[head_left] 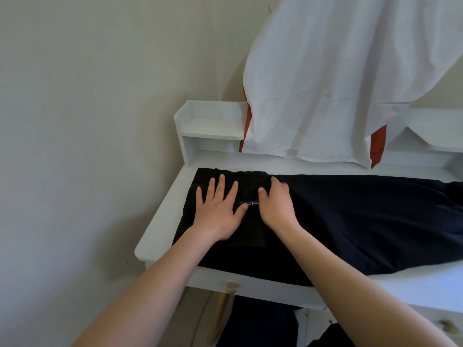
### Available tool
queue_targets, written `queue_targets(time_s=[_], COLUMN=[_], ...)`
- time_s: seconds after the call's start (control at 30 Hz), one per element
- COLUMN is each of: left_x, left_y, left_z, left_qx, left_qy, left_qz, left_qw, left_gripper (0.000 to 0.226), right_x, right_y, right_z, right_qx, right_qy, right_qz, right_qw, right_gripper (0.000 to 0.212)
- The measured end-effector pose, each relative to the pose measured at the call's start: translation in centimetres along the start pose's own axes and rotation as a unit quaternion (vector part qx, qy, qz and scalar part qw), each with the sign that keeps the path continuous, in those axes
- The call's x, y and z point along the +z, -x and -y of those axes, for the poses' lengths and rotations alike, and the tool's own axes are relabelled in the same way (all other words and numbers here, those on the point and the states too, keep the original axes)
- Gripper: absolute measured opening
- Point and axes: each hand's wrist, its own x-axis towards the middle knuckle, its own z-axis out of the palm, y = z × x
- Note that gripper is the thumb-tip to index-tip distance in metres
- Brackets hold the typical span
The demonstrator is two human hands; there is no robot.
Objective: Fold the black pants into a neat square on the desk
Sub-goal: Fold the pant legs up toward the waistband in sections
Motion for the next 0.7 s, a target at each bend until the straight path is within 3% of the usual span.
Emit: queue_targets(time_s=[0.07, 0.13, 0.27, 0.47, 0.7], left_x=[0.5, 0.7, 1.0, 1.1, 1.3], left_y=[0.1, 0.1, 0.2, -0.2, 0.0], left_z=[-0.2, -0.2, 0.0, -0.2, -0.4], left_qx=[0.001, 0.003, -0.002, -0.006, -0.01], left_qy=[-0.012, -0.019, -0.018, -0.02, -0.022], left_qz=[-0.01, -0.013, -0.012, 0.002, -0.037], left_qw=[1.0, 1.0, 1.0, 1.0, 0.999], left_gripper=[0.068, 0.067, 0.062, 0.057, 0.059], right_x=[0.4, 1.2, 2.6, 2.8, 1.5], right_y=[0.2, -0.2, -0.8, 0.0, 3.7], right_z=[0.7, 1.3, 0.4, -0.8, -1.6], right_qx=[-0.103, -0.167, -0.147, -0.145, -0.127], right_qy=[0.124, 0.22, 0.289, 0.303, 0.327], right_qz=[-0.014, 0.023, 0.106, 0.114, 0.139], right_qw=[0.987, 0.961, 0.94, 0.935, 0.926], right_gripper=[0.054, 0.058, 0.062, 0.064, 0.071])
